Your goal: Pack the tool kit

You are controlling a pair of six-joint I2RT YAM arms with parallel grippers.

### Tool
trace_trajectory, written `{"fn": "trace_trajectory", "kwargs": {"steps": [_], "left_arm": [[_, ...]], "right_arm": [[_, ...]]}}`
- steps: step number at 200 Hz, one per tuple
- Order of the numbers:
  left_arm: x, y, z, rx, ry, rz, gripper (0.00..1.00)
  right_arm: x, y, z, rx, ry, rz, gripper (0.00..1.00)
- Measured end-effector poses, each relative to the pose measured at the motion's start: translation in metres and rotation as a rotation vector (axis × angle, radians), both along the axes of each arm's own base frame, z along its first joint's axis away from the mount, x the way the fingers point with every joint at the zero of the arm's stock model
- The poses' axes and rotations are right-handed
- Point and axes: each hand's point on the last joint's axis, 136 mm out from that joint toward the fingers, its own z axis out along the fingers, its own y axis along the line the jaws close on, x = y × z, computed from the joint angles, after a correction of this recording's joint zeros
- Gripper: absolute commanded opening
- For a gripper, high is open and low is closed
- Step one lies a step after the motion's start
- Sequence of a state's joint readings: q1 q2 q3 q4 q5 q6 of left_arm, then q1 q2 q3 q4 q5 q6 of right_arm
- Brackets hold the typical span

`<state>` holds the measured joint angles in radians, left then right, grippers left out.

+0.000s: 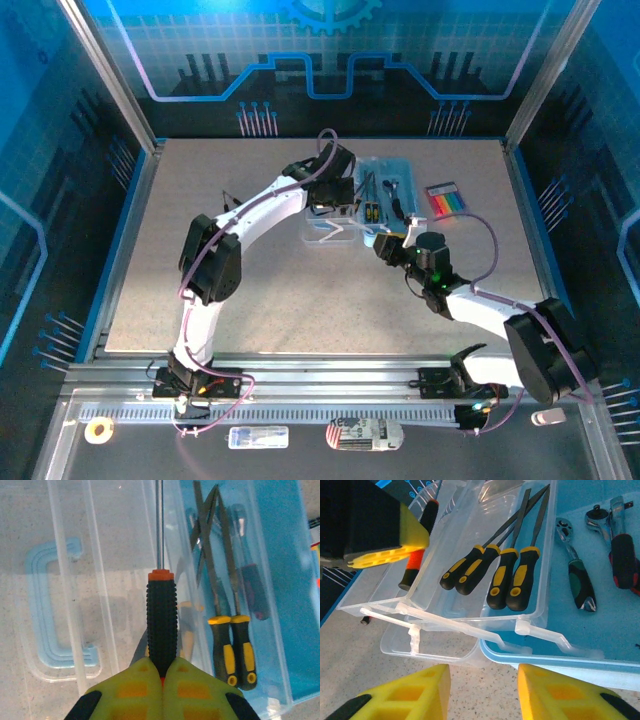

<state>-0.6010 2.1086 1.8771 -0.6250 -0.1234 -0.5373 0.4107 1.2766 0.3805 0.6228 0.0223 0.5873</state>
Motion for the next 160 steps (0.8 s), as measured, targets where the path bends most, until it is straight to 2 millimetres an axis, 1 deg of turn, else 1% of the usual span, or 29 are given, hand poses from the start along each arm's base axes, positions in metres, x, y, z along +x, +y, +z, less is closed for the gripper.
{"fn": "trace_trajectory", "kwargs": {"steps": [13, 23, 58, 91, 104, 131, 148, 160], "left_arm": [[0.001, 0.001, -0.004, -0.002, 0.010, 0.012, 0.06], [0.003, 0.002, -0.004, -0.005, 0.011, 0.019, 0.08], [0.004, 0.000, -0.002, -0.023, 0.017, 0.017, 0.19], [0.004, -0.006, 0.004, -0.045, 0.016, -0.012, 0.37], [0.003, -0.008, 0.007, -0.057, 0.018, -0.022, 0.46], [0.000, -0.012, 0.012, -0.071, 0.018, -0.050, 0.61], [-0.004, -0.011, 0.023, -0.074, 0.005, -0.069, 0.69], [-0.007, -0.008, 0.038, -0.076, -0.022, -0.083, 0.73]], "right_arm": [[0.001, 0.002, -0.001, 0.009, -0.001, 0.005, 0.43], [0.001, 0.003, -0.002, 0.014, 0.000, 0.012, 0.43], [0.002, 0.006, -0.004, 0.023, 0.008, 0.020, 0.45], [0.002, 0.006, -0.004, 0.023, 0.007, 0.020, 0.47], [0.002, 0.006, -0.004, 0.023, 0.007, 0.020, 0.47], [0.001, 0.006, -0.004, 0.023, 0.008, 0.022, 0.46], [0.001, 0.006, -0.004, 0.023, 0.008, 0.023, 0.46], [0.001, 0.006, -0.005, 0.023, 0.009, 0.023, 0.46]]}}
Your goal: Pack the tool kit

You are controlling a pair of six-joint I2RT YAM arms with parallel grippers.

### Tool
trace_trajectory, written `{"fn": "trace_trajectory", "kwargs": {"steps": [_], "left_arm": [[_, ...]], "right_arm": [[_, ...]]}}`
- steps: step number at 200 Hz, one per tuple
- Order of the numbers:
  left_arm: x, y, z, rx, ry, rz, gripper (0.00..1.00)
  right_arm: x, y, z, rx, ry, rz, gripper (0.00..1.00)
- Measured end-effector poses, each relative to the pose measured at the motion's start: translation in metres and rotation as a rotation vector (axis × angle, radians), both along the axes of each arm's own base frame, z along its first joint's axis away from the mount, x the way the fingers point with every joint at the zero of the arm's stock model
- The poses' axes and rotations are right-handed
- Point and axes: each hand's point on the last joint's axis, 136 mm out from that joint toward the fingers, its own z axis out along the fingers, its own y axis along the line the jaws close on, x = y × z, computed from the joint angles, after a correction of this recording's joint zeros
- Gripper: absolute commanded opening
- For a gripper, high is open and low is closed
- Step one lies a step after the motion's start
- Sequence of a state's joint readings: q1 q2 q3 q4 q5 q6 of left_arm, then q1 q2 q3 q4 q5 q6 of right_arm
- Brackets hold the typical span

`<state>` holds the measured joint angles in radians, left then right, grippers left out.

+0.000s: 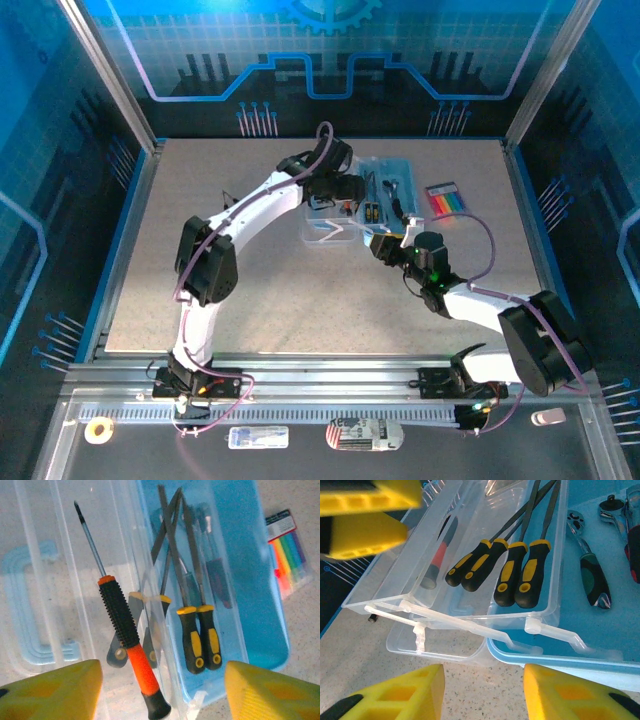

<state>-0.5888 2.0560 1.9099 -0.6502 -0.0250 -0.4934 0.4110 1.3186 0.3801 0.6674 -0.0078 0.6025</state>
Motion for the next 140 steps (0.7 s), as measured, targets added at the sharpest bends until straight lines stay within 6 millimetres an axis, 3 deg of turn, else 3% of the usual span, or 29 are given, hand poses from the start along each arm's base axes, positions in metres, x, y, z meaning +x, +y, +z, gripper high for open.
{"fn": "trace_trajectory", "kwargs": {"steps": [30, 60, 80, 106, 140], "left_arm": [[-0.020, 0.028, 0.047, -0.013, -0.083, 0.011, 0.80], [-0.036, 0.096, 0.078, -0.016, -0.155, 0.133, 0.78], [-0.040, 0.154, 0.068, 0.001, -0.138, 0.268, 0.75], [-0.042, 0.226, 0.032, 0.044, -0.046, 0.446, 0.71], [-0.035, 0.294, 0.001, 0.068, 0.064, 0.598, 0.62]], "right_arm": [[0.000, 0.000, 0.000, -0.001, 0.000, 0.000, 0.46], [0.000, 0.000, 0.000, -0.001, 0.000, 0.000, 0.46], [0.000, 0.000, 0.000, -0.002, 0.000, 0.001, 0.46], [0.000, 0.001, 0.000, -0.002, 0.000, 0.003, 0.46], [-0.001, 0.003, -0.004, -0.010, 0.007, 0.010, 0.46]]}}
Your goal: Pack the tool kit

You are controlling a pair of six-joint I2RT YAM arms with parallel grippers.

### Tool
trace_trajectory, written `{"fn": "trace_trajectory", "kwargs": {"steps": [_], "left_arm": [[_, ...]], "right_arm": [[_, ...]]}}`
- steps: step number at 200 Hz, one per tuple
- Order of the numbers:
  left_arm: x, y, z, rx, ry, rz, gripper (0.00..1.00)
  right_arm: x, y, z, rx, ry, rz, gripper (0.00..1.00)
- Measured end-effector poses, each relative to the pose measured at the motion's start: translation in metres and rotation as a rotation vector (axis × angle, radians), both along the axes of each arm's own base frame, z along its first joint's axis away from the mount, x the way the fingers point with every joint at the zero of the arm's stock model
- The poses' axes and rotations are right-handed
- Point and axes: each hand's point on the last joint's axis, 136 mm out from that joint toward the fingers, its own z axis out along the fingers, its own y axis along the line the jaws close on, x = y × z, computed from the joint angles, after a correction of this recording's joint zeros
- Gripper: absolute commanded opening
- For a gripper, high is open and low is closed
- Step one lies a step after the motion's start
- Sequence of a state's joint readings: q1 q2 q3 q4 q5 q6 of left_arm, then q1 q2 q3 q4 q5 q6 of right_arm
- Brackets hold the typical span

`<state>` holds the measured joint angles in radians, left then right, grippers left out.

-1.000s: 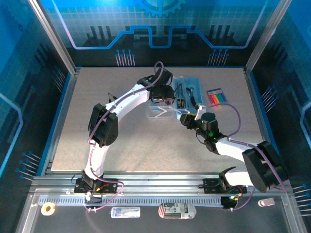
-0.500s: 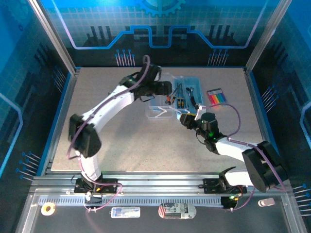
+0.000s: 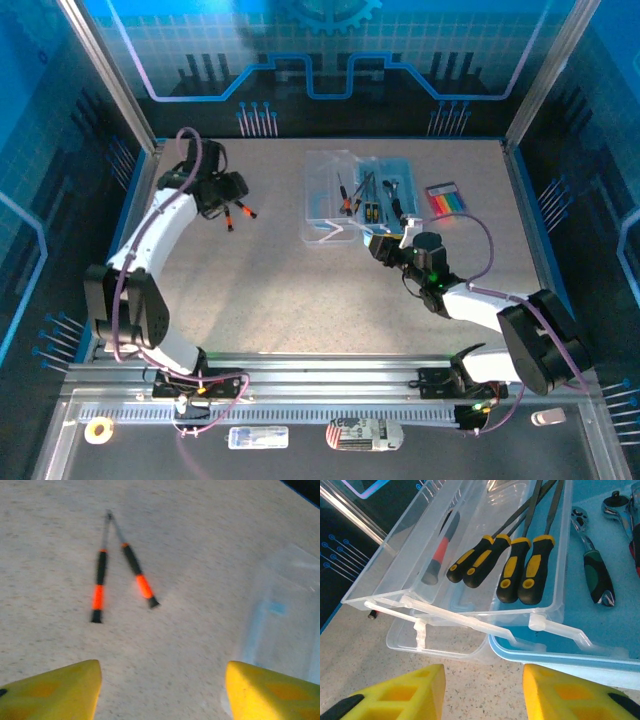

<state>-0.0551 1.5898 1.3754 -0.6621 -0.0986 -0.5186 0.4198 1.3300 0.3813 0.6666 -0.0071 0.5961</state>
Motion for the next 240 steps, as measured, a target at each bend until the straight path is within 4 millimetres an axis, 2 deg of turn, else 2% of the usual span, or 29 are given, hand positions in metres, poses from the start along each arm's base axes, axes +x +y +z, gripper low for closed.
{"fn": "trace_trajectory", "kwargs": {"steps": [15, 35, 60, 89, 105, 146, 195, 240], "left_arm": [[0.013, 0.018, -0.013, 0.003, 0.044, 0.031, 0.53], [0.036, 0.023, -0.039, 0.016, 0.110, 0.020, 0.42], [0.056, 0.023, -0.080, 0.028, 0.204, 0.005, 0.41], [0.055, 0.029, -0.122, 0.052, 0.310, 0.017, 0.40], [0.053, 0.031, -0.129, 0.059, 0.331, 0.022, 0.40], [0.052, 0.039, -0.131, 0.054, 0.332, 0.040, 0.38], [0.038, 0.054, -0.157, 0.014, 0.375, 0.081, 0.33], [0.045, 0.050, -0.158, -0.019, 0.350, 0.074, 0.30]], "right_arm": [[0.000, 0.000, -0.002, -0.004, 0.006, 0.001, 0.46], [0.000, 0.000, -0.002, -0.007, 0.004, 0.001, 0.46], [0.000, -0.001, -0.003, -0.016, 0.002, 0.000, 0.46], [-0.001, -0.001, -0.005, -0.021, 0.007, 0.002, 0.46], [0.000, -0.001, -0.005, -0.023, 0.007, 0.001, 0.46], [0.001, -0.001, -0.003, -0.021, 0.005, 0.001, 0.46], [0.001, 0.002, -0.009, -0.018, 0.019, 0.013, 0.46], [0.001, 0.002, -0.010, -0.019, 0.022, 0.013, 0.46]]}}
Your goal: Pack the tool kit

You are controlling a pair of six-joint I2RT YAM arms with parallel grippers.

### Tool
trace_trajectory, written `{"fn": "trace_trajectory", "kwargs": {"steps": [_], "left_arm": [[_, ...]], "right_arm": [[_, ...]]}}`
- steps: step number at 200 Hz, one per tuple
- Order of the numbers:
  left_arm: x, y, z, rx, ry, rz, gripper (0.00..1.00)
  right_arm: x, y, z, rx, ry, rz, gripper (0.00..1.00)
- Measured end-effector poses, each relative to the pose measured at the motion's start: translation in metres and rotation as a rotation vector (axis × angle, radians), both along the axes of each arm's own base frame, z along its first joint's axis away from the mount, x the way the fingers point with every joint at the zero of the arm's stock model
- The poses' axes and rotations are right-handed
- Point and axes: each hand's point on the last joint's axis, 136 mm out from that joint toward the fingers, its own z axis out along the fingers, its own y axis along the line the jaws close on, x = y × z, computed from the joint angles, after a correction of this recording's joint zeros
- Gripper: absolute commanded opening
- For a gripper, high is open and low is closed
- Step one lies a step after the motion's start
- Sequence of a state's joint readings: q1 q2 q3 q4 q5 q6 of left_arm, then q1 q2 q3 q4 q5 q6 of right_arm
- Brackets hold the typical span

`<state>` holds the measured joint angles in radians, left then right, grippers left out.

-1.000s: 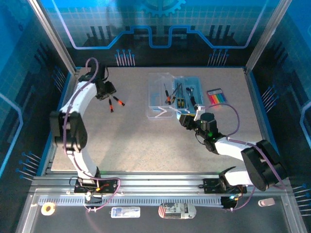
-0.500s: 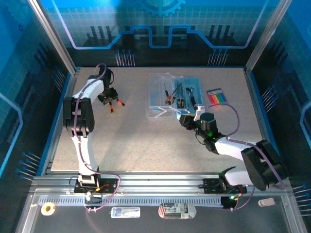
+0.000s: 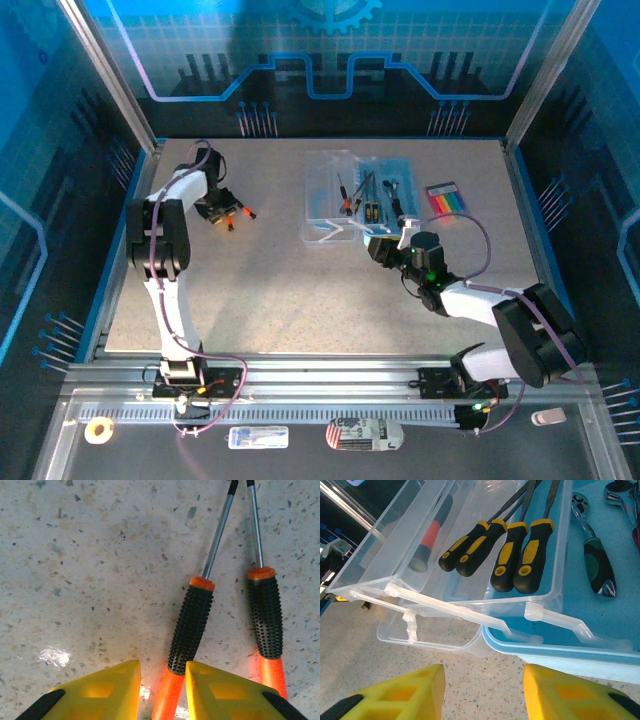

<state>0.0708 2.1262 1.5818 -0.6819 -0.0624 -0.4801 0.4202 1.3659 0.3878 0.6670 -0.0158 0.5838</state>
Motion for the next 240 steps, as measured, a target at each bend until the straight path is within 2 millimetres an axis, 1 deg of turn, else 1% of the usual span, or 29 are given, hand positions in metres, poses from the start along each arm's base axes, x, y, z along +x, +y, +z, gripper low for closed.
{"fn": "trace_trajectory", "kwargs": {"steps": [39, 67, 103, 134, 154, 175, 193, 215, 227, 240], "left_arm": [[-0.002, -0.004, -0.009, -0.022, -0.005, 0.006, 0.31], [-0.001, -0.005, -0.008, -0.030, -0.013, 0.010, 0.30], [-0.003, -0.004, -0.009, -0.021, -0.009, 0.013, 0.17], [-0.005, -0.003, -0.009, -0.007, -0.024, 0.014, 0.11], [-0.006, -0.003, -0.008, -0.001, -0.040, 0.014, 0.06], [-0.011, -0.005, -0.007, 0.004, -0.043, 0.009, 0.04], [-0.021, -0.008, -0.006, 0.016, -0.026, 0.002, 0.03], [-0.041, -0.013, 0.001, 0.036, 0.008, -0.014, 0.03], [-0.048, -0.017, 0.012, 0.049, 0.002, -0.025, 0.03], [-0.050, -0.022, 0.031, 0.065, -0.026, -0.038, 0.03]], "right_arm": [[0.000, 0.000, 0.000, 0.000, 0.000, 0.000, 0.46], [0.000, 0.000, 0.000, 0.000, 0.000, 0.000, 0.46], [0.000, 0.000, 0.000, 0.000, 0.001, 0.001, 0.46], [0.000, 0.001, 0.000, 0.002, 0.001, 0.003, 0.46], [0.000, 0.000, 0.000, 0.001, 0.000, 0.003, 0.46], [-0.001, 0.000, 0.004, 0.004, -0.006, 0.003, 0.46], [-0.001, 0.000, 0.006, 0.007, -0.012, 0.003, 0.46], [-0.001, 0.000, 0.007, 0.007, -0.013, 0.003, 0.46], [-0.001, 0.000, 0.007, 0.007, -0.013, 0.003, 0.46], [-0.001, 0.000, 0.007, 0.008, -0.013, 0.003, 0.46]]}}
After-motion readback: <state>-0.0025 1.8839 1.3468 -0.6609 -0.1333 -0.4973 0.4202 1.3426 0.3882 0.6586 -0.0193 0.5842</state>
